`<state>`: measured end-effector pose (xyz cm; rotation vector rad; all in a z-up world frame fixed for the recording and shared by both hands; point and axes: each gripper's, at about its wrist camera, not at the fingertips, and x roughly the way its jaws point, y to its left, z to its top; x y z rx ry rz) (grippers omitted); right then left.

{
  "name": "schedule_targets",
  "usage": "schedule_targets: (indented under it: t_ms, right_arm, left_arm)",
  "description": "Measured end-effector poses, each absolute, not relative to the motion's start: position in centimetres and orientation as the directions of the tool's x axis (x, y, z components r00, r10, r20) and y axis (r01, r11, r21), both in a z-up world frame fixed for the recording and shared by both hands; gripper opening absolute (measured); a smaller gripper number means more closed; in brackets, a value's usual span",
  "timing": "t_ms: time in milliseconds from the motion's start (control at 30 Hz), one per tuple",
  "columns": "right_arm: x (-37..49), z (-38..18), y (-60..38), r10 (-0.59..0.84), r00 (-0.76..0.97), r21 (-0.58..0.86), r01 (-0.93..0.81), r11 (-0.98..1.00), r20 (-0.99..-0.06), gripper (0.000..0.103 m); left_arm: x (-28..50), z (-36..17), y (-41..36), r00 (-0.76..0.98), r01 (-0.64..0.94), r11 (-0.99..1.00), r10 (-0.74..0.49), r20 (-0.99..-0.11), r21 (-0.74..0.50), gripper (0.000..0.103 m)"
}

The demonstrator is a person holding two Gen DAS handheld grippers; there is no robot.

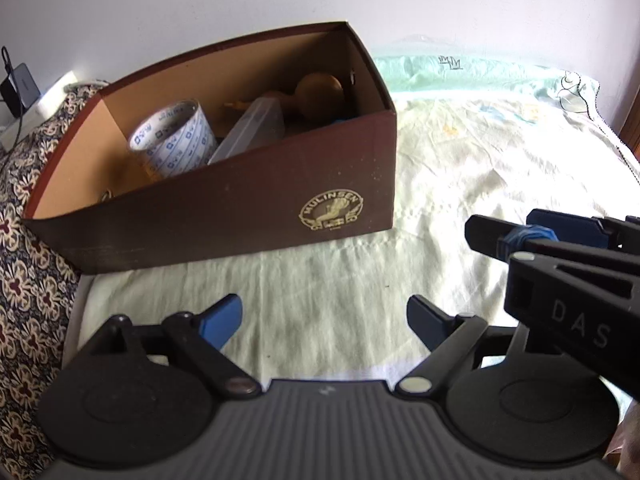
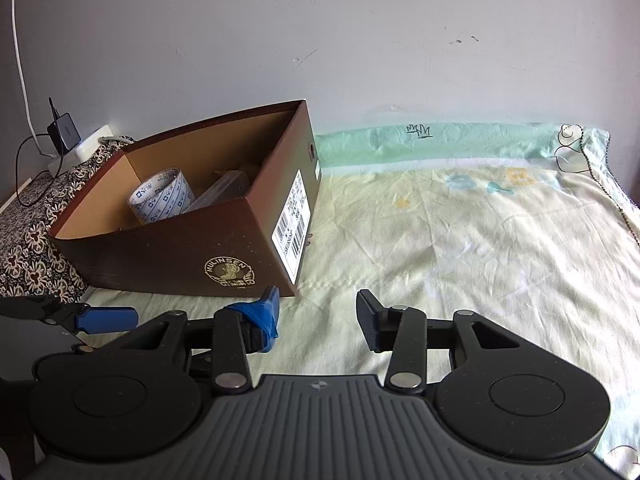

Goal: Organize rigid objects

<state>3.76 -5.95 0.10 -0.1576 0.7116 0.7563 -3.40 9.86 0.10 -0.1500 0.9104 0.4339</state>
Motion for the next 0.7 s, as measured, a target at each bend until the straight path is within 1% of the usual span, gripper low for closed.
schedule_targets:
  t_ms: [133,300,700]
  right_arm:
    - [4.2,-0.7,-7.2,0.537,0.524,0.098,-0.649,0.754,-0.662,0.027]
    - [4.7,-1.9,-9.0,0.489,0.54,0.087,-0.606,0.791,-0.685,0.027]
    - [5.7,-3.0,-11.6,0.423,0.557,0.093,-0.523,0.847,-0.715,0.027]
  left_arm:
    - [-3.2,-1.1,9.2,0.523,-0.413,0.91,0.27,-0.809,0.037,0.089]
    - [-2.9,-2.2,8.0,0.517,-0.378,0.924,0.254,-0.818,0.049,0.089]
    - [-1.7,-2.8,5.9,0.52,-0.301,0.953,0.197,-0.831,0.038,0.088]
